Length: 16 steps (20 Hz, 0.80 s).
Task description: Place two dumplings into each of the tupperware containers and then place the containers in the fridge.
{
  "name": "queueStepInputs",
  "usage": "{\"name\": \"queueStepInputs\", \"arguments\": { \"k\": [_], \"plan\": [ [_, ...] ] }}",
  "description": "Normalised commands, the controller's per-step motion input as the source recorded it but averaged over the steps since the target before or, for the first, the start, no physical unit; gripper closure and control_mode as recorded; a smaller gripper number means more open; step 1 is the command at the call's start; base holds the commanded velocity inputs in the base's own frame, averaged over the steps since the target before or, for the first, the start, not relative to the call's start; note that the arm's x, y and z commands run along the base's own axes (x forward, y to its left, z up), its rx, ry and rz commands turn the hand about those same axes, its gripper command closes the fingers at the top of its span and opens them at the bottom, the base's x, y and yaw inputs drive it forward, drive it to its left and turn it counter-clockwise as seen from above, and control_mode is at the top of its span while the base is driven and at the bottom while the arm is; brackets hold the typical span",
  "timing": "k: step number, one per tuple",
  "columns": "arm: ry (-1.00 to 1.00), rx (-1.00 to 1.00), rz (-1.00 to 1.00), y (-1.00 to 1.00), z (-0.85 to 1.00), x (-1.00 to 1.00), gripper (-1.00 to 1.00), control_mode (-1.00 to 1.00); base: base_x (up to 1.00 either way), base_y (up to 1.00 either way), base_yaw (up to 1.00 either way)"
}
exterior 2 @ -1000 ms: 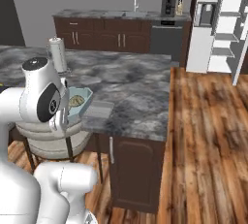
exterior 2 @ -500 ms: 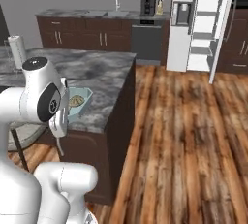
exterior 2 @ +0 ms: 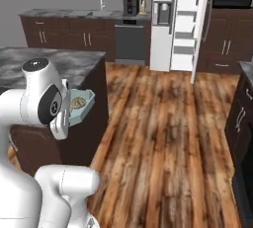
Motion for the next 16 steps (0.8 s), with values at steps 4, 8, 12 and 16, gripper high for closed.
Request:
{"name": "queueStepInputs", "arguments": {
  "k": [4,8,12,16],
  "plan": [
    [0.0,0.0,0.0,0.0,0.0,0.0,1.0,1.0,0.49,-0.99,0.0],
    [0.0,0.0,0.0,0.0,0.0,0.0,1.0,1.0,0.99,-0.47,0.0],
    [0.0,0.0,0.0,0.0,0.0,0.0,1.0,1.0,1.0,-0.07,0.0],
    [0.0,0.0,0.0,0.0,0.0,0.0,1.0,1.0,1.0,-0.01,0.0]
  ]
}}
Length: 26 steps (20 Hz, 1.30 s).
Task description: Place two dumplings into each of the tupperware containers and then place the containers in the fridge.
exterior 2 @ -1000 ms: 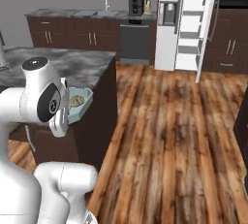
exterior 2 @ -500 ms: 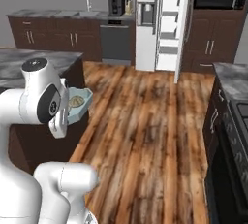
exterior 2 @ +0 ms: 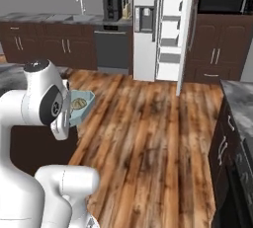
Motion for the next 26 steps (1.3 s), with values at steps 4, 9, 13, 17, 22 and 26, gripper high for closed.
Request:
{"name": "queueStepInputs", "arguments": {
  "k": [4,9,13,17,22,26],
  "plan": [
    [0.0,0.0,0.0,0.0,0.0,0.0,1.0,1.0,1.0,-0.35,0.0],
    [0.0,0.0,0.0,0.0,0.0,0.0,1.0,1.0,1.0,-0.31,0.0],
    [0.0,0.0,0.0,0.0,0.0,0.0,1.0,1.0,1.0,-0.08,0.01],
    [0.0,0.0,0.0,0.0,0.0,0.0,1.0,1.0,1.0,-0.02,0.0],
    [0.0,0.0,0.0,0.0,0.0,0.0,1.0,1.0,1.0,-0.11,0.01],
    [0.0,0.0,0.0,0.0,0.0,0.0,1.0,1.0,1.0,-0.13,0.01]
  ]
}}
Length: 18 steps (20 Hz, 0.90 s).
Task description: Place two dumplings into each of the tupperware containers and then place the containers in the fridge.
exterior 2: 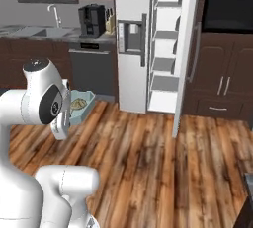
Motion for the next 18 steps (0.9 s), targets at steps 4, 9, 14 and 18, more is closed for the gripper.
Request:
{"name": "queueStepInputs", "arguments": {
  "k": [4,9,14,18],
  "plan": [
    [0.0,0.0,0.0,0.0,0.0,0.0,1.0,1.0,1.0,-0.12,0.01],
    [0.0,0.0,0.0,0.0,0.0,0.0,1.0,1.0,1.0,-0.28,0.06],
    [0.0,0.0,0.0,0.0,0.0,0.0,1.0,1.0,1.0,-0.35,0.06],
    [0.0,0.0,0.0,0.0,0.0,0.0,1.0,1.0,1.0,-0.47,0.0]
  ]
}}
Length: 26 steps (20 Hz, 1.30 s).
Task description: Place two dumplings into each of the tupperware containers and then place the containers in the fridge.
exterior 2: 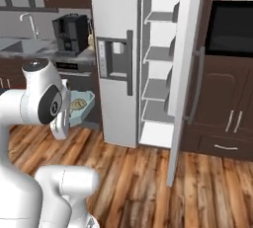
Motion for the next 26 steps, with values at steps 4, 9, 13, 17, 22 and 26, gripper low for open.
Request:
{"name": "queueStepInputs", "arguments": {
  "k": [4,9,13,17,22,26],
  "plan": [
    [0.0,0.0,0.0,0.0,0.0,0.0,1.0,1.0,1.0,-0.36,-0.05],
    [0.0,0.0,0.0,0.0,0.0,0.0,1.0,1.0,0.97,-0.03,-0.24],
    [0.0,0.0,0.0,0.0,0.0,0.0,1.0,1.0,0.84,-0.04,-0.32],
    [0.0,0.0,0.0,0.0,0.0,0.0,1.0,1.0,0.77,0.0,-0.29],
    [0.0,0.0,0.0,0.0,0.0,0.0,1.0,1.0,0.74,-0.08,-0.05],
    [0.0,0.0,0.0,0.0,0.0,0.0,1.0,1.0,0.63,-0.29,0.0]
  ]
}}
